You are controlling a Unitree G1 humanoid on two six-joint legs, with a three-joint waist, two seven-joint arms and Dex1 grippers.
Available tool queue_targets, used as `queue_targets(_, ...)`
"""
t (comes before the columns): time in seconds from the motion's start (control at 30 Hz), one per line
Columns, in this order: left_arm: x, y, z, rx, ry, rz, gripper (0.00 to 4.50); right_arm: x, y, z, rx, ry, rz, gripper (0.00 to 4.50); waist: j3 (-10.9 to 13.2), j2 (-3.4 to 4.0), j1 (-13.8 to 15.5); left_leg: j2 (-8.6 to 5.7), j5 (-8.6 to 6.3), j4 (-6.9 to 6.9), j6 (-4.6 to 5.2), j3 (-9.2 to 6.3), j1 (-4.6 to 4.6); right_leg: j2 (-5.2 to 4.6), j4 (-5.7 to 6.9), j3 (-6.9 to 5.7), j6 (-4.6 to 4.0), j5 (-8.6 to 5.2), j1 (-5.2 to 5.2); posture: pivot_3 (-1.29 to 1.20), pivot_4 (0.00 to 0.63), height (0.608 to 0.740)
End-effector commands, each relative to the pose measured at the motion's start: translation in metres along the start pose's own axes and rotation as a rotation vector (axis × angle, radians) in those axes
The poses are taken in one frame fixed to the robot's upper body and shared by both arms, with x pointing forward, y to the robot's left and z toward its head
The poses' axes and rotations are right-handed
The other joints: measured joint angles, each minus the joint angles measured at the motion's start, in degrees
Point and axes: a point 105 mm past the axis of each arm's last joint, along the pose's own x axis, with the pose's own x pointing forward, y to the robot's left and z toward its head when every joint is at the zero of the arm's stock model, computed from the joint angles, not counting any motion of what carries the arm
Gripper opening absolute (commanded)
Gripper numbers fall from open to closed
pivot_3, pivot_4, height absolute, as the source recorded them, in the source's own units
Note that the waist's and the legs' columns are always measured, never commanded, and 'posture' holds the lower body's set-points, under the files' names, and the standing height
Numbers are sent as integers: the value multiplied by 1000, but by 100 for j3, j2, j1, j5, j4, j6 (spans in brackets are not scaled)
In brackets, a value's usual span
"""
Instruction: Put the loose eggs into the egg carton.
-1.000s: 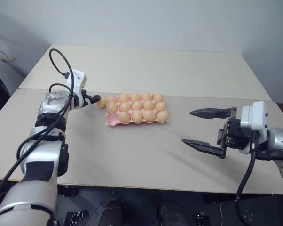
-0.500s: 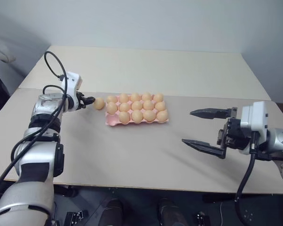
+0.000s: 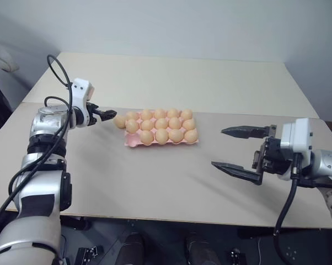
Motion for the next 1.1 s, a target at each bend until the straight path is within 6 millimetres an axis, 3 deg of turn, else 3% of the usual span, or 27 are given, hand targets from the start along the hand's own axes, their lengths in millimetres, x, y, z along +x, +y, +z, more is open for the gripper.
queue_targets(0.03, 1, -6, 14, -3, -37, -8, 4483, -1, 3, 10, -32, -25, -1, 4500, 0, 0, -2, 0, 0, 0, 0, 0, 1, 0, 1, 0, 0, 0, 0, 0, 150, 740)
queue_targets(0.23, 12, -11, 9, -42, -1, 15, 4483, -3, 3, 11, -34, -24, -3, 4500, 0, 0, -2, 0, 0, 2, 0, -2, -1, 0, 0, -2, 0, 0, 1, 0, 150, 740)
queue_targets(0.67, 14, -12, -17, -135, 124, 59, 4483, -2, 1, 10, -33, -22, 2, 4500, 0, 0, -30, 0, 0, 1, 0, -6, -1, 0, 3, -6, 0, 0, 1, 0, 150, 740)
queue_targets(0.8, 14, -11, -19, -147, 128, 67, 3651, -1, -1, 11, -33, -22, 3, 4500, 0, 0, -41, 0, 0, 1, 0, -7, -1, 0, 3, -7, 0, 0, 1, 0, 150, 740)
queue_targets(0.93, 12, -11, -17, -143, 112, 55, 2422, -1, -3, 11, -34, -22, 1, 4500, 0, 0, -39, 0, 0, 1, 0, -9, -2, 0, 3, -10, 0, 0, 1, 0, 150, 740)
queue_targets(1.1, 3, -7, -10, -130, 84, 46, 2422, -1, -3, 11, -32, -19, 0, 4500, 0, 0, -67, 0, 0, 1, 0, -10, -2, 0, 3, -11, 0, 0, 1, 0, 150, 740)
